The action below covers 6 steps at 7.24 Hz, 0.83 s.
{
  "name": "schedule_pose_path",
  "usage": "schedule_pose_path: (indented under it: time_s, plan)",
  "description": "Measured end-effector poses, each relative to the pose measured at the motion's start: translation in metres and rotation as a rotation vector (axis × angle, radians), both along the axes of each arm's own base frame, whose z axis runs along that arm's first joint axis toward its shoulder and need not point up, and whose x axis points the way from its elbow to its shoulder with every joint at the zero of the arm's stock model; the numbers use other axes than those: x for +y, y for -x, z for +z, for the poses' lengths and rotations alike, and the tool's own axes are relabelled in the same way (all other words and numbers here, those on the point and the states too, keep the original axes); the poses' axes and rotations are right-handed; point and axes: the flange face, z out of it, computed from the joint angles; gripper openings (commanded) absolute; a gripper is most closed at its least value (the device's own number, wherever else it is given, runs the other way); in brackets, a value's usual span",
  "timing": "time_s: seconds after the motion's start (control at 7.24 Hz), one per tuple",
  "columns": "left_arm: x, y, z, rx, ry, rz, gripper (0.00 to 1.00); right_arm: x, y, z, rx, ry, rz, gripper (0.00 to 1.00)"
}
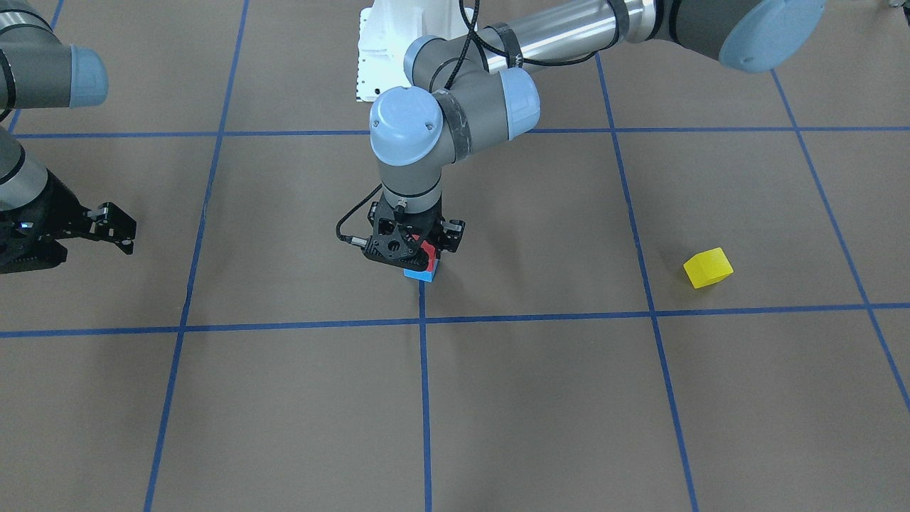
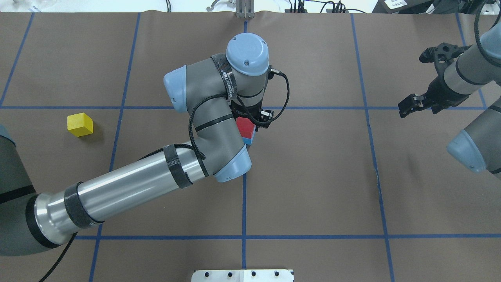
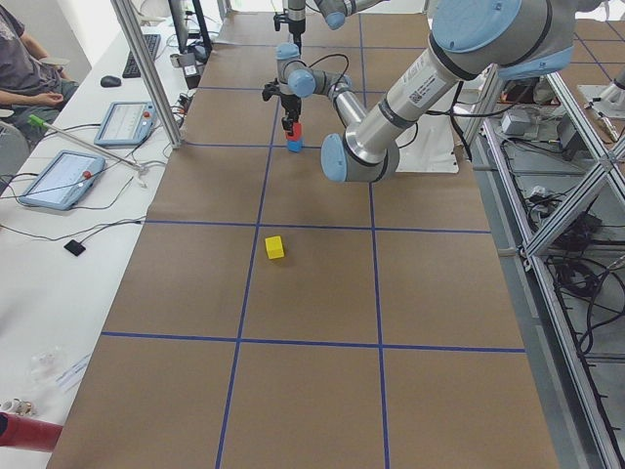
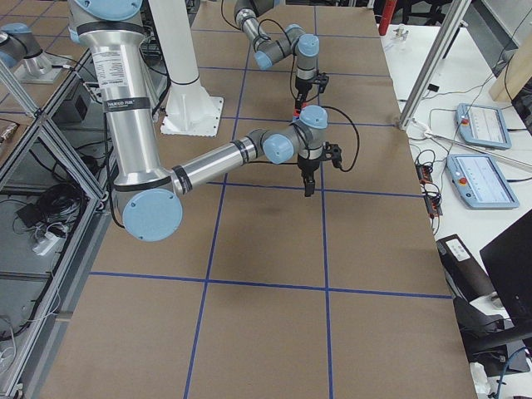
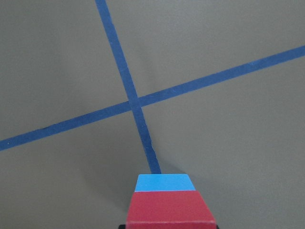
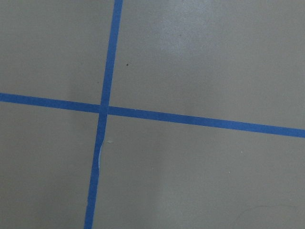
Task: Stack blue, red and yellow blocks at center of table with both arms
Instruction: 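Lower the red cube onto the blue cube with the left gripper, then open the left gripper and lift it off the red cube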
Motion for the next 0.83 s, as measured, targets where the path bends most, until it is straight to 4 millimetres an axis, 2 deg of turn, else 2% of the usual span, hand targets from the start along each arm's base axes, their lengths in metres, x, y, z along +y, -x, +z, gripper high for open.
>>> schedule_pose_path:
  time_s: [0.41,0.55,0.69,0.83]
  plan:
    - [0.002,0.001,-0.005,0.006,0.002,-0.010,0.99,0.000,0.000,-0.001,-0.001,0.000,0.002,1.00]
    - [0.005,0.006,-0.012,0.015,0.002,-0.016,0.99,0.000,-0.001,-0.001,-0.002,0.000,0.002,1.00]
    - [0.008,0.023,-0.024,0.020,0.008,-0.029,0.99,0.000,-0.001,-0.001,-0.002,0.000,0.003,1.00]
    - [0.010,0.052,-0.027,0.006,0.022,-0.049,0.99,0.000,-0.001,-0.002,-0.002,-0.001,0.003,1.00]
